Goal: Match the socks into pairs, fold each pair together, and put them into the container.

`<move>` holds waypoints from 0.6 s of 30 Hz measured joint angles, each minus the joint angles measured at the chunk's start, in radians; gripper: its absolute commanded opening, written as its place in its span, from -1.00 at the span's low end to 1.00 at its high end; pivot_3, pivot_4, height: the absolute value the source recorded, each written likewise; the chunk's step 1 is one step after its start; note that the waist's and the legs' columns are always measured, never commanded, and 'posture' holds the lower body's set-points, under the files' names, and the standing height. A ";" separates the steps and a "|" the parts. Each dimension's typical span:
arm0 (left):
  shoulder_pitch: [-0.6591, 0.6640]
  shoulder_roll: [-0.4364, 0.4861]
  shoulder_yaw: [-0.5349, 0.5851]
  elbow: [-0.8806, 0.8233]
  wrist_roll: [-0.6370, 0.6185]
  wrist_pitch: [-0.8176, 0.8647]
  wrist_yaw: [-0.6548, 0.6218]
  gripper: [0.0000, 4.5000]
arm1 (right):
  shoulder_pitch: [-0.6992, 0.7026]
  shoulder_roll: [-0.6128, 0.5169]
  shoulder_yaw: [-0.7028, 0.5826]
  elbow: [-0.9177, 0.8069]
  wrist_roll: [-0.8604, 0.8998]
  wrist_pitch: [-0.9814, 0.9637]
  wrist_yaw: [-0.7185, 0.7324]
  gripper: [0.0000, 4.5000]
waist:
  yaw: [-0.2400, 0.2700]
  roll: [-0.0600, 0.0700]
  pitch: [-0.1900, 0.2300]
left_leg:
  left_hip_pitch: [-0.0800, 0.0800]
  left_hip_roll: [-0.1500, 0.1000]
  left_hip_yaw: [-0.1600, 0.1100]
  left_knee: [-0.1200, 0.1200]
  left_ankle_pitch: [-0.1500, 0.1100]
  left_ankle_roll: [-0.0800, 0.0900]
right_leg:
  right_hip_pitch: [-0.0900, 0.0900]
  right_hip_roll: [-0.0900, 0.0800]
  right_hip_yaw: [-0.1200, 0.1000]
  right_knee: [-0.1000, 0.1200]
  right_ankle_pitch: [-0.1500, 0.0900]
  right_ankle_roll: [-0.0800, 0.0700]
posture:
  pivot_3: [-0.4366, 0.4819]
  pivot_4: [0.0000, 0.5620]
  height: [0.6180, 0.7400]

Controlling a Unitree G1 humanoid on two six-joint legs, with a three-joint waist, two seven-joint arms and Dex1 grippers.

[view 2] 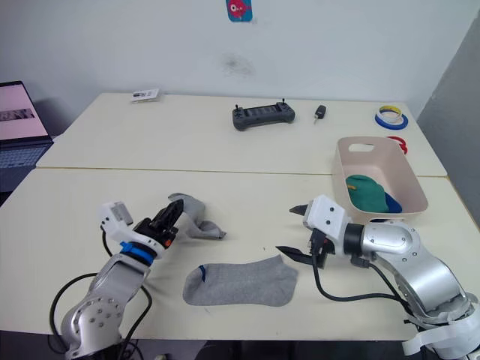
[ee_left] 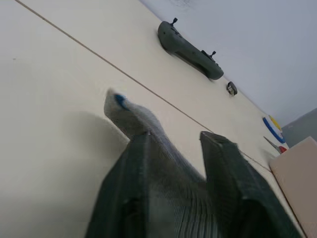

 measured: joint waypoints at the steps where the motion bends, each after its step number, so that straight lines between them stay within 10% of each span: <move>1: 0.024 0.018 0.008 -0.015 -0.002 0.000 -0.005 0.30 | -0.001 0.004 0.005 0.001 -0.001 -0.003 0.000 1.00 | 0.000 0.000 0.000 | 0.000 0.000 0.000 0.000 0.000 0.000 | 0.000 0.000 0.000 0.000 0.000 0.000 | -0.05 -0.47 1.00; 6: 0.142 0.144 0.050 -0.063 -0.016 -0.004 -0.084 0.99 | -0.035 0.050 0.084 0.029 -0.039 -0.027 0.002 1.00 | 0.000 0.000 0.000 | 0.000 0.000 0.000 0.000 0.000 0.000 | 0.000 0.000 0.001 0.000 0.000 0.000 | -0.05 -0.47 1.00; 13: 0.366 0.519 0.018 -0.091 0.166 -0.139 -0.538 0.99 | -0.205 0.244 0.245 0.183 -0.130 -0.031 -0.038 1.00 | -0.002 0.000 0.000 | 0.001 0.000 0.001 -0.003 0.000 0.000 | -0.002 0.000 0.001 0.000 0.000 -0.001 | -0.05 -0.47 1.00; 18: 0.371 0.593 0.013 -0.086 0.234 -0.221 -0.697 0.99 | -0.258 0.370 0.356 0.295 -0.228 -0.044 -0.084 1.00 | 0.001 -0.001 0.000 | 0.001 0.000 0.001 -0.003 0.000 0.000 | -0.002 -0.002 0.000 -0.001 0.000 -0.001 | -0.05 -0.47 1.00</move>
